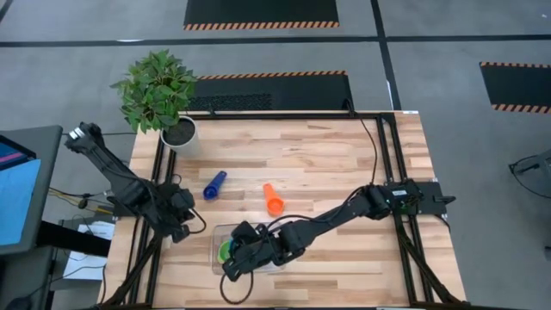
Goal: Nest measuring cups in basket
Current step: Stack the light blue measuring cup on top of the green measuring cup into the transparent bin
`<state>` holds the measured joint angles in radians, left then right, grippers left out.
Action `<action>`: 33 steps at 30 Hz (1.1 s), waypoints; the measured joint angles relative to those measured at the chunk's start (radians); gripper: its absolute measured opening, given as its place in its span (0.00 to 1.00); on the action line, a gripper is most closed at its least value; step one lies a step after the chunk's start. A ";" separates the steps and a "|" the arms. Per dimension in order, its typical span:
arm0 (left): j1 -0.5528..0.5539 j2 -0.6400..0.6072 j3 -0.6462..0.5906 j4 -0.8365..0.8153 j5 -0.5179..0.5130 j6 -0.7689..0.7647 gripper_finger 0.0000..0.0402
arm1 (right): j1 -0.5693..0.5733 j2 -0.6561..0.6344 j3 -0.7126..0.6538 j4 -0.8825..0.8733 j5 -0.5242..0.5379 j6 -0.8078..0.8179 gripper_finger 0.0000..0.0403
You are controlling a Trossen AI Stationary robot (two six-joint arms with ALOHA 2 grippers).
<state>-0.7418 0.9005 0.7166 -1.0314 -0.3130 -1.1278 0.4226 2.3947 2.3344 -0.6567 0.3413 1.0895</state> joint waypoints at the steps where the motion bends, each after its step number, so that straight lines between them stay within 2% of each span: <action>1: 0.000 0.018 0.000 0.016 0.005 0.002 0.00 | -0.002 0.000 -0.003 0.002 -0.001 0.006 0.02; 8: -0.014 0.100 0.000 0.067 0.036 0.063 0.00 | 0.004 0.005 -0.003 0.006 0.026 0.010 0.02; 18: -0.023 0.103 0.000 0.141 0.039 0.065 0.00 | 0.000 0.084 -0.003 0.145 0.024 0.030 0.02; 24: -0.023 0.113 0.000 0.210 0.039 0.076 0.00 | -0.004 0.101 -0.004 0.141 0.002 0.030 0.02; 33: -0.023 0.245 0.000 0.292 0.071 0.098 0.00 | -0.007 0.101 -0.004 0.145 -0.001 0.030 0.03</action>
<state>-0.7643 1.1458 0.7162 -0.7391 -0.2424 -1.0296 0.4156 2.4954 2.3306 -0.5113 0.3405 1.1191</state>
